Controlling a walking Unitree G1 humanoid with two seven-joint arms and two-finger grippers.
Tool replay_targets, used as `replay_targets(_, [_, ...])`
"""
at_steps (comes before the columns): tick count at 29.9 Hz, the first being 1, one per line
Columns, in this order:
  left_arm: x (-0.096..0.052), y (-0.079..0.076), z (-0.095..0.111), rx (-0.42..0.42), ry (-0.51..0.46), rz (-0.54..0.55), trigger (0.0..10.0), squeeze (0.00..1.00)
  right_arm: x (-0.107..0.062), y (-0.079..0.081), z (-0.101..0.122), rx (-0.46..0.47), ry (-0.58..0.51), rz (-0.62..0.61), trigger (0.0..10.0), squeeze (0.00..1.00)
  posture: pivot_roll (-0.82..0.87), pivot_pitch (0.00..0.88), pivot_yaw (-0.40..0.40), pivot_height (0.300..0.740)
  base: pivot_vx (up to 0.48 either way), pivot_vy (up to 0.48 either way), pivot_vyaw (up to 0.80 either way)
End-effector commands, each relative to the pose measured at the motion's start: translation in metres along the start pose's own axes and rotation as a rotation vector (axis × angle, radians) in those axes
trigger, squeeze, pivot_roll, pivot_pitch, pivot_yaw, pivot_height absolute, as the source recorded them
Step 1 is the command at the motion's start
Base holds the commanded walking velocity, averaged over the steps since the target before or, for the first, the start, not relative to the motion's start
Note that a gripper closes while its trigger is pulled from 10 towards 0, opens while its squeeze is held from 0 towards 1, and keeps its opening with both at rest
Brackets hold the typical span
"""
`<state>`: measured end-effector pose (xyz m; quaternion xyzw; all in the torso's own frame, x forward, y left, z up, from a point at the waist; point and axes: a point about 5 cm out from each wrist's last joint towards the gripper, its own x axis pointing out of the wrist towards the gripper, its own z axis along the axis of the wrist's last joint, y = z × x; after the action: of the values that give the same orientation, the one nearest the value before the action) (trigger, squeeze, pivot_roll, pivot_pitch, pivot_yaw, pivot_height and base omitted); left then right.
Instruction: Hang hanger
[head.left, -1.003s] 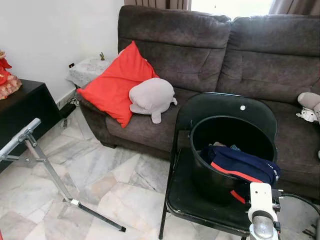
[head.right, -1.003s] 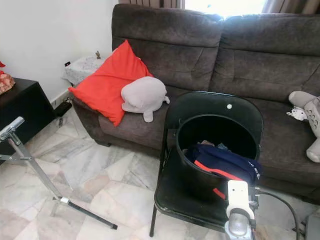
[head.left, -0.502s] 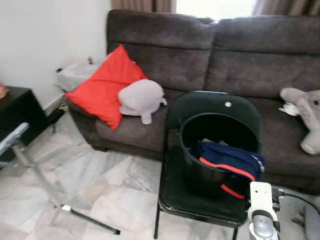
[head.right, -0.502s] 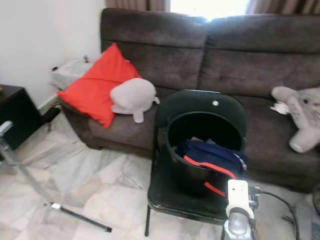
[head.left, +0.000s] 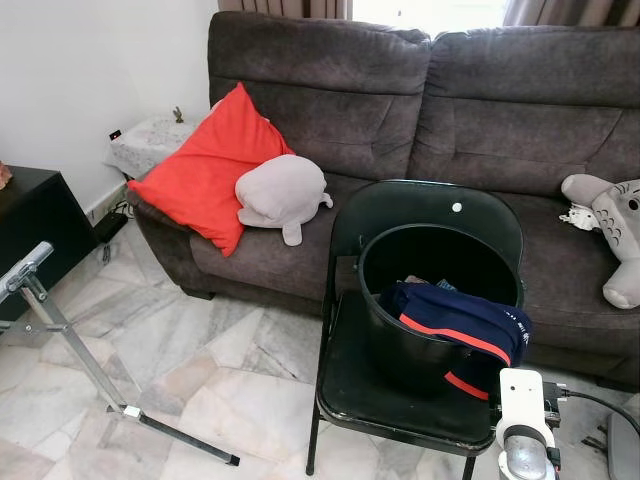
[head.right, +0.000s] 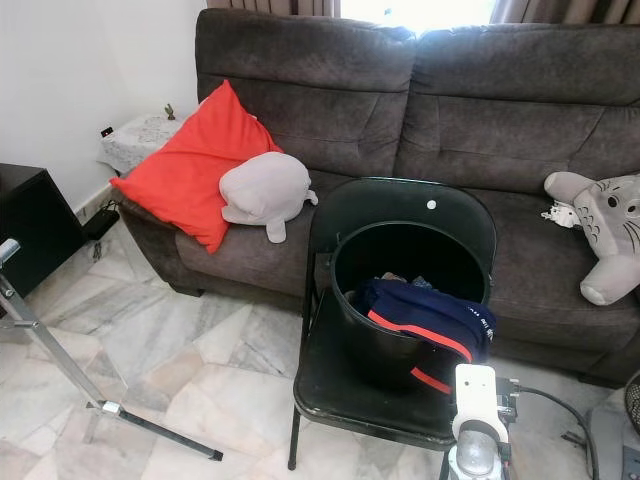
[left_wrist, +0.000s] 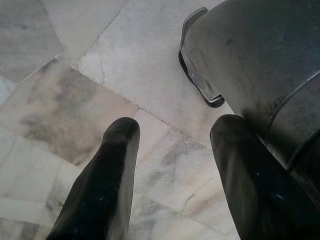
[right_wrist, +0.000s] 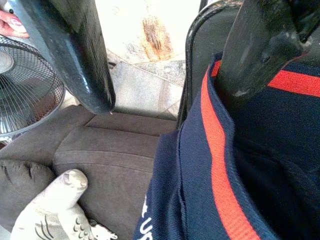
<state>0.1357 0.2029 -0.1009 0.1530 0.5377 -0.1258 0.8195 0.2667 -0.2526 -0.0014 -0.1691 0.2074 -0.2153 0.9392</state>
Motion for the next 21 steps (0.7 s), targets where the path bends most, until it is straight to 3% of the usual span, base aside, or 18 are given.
replay_targets(1, [-0.0007, 0.0000, -0.0050, 0.005, 0.018, -0.003, 10.0, 0.00, 0.0012, 0.0008, 0.0038, 0.006, -0.013, 0.001, 10.0, 0.00, 0.05, 0.026, 0.050, 0.687, 0.000, 0.000, 0.00])
replay_targets(21, [-0.0007, -0.0001, -0.0050, 0.007, 0.017, -0.003, 10.0, 0.00, 0.0012, 0.0009, 0.0043, 0.010, -0.016, 0.000, 10.0, 0.00, 0.05, 0.027, 0.051, 0.687, 0.266, 0.000, 0.00])
